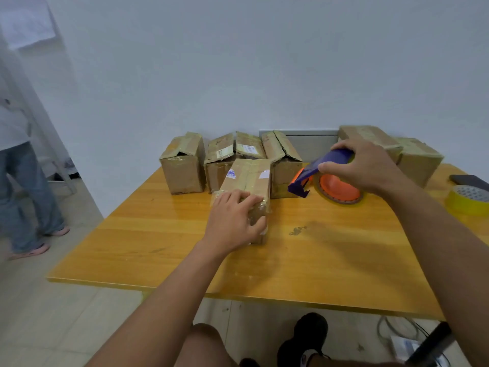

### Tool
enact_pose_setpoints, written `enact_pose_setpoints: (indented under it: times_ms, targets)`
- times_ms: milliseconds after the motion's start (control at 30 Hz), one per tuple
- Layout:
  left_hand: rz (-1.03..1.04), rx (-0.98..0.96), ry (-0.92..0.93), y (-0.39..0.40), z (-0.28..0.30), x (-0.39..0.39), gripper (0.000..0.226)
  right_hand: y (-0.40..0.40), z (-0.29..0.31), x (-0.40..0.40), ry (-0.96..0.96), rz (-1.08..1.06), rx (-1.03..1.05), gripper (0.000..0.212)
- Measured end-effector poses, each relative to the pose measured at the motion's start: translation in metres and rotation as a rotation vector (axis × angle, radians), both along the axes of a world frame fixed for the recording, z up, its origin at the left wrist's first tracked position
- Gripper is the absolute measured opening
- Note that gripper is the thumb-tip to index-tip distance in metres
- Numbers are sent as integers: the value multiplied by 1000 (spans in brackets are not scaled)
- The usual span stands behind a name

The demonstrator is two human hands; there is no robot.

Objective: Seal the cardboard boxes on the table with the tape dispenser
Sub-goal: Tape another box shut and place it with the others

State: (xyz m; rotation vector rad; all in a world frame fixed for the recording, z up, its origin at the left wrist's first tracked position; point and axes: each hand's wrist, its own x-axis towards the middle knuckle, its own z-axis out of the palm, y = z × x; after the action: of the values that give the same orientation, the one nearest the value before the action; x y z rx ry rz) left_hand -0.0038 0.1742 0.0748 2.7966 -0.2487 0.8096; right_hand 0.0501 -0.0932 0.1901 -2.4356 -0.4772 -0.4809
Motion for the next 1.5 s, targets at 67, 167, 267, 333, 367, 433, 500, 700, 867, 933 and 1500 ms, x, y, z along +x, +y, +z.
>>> enact_pose_setpoints:
  times_ms: [67,167,267,333,367,433,500,700,867,933,1500]
  targets:
    - [29,-102,66,-6,6,0,50,3,-5,-1,-28,5,93,45]
    - [119,-273,77,-20,14,3,52,10,-21,-1,-49,-21,215,48]
    - [226,-332,16,-36,13,9,40,18,-37,-2,-53,-72,320,49]
    - [280,-310,-29,-44,7,13,28,22,-46,-2,-55,-70,371,50]
    - [292,-293,-47,-46,4,15,25,23,-49,-2,-56,-67,390,50]
    - [291,-252,-78,-46,0,17,24,23,-56,-1,-63,-67,413,50]
    - [274,-208,-114,-42,-2,17,24,24,-59,0,-76,-72,428,50]
    - [258,-78,-148,-34,-7,11,31,35,-59,4,-77,-30,589,59]
    - [218,-20,-213,-29,-12,13,35,58,-52,9,-23,27,752,44]
    - [184,-21,-225,-25,-14,13,37,71,-47,12,3,58,816,41]
    - [89,-172,-202,-11,-10,16,38,128,-50,30,12,109,777,42]
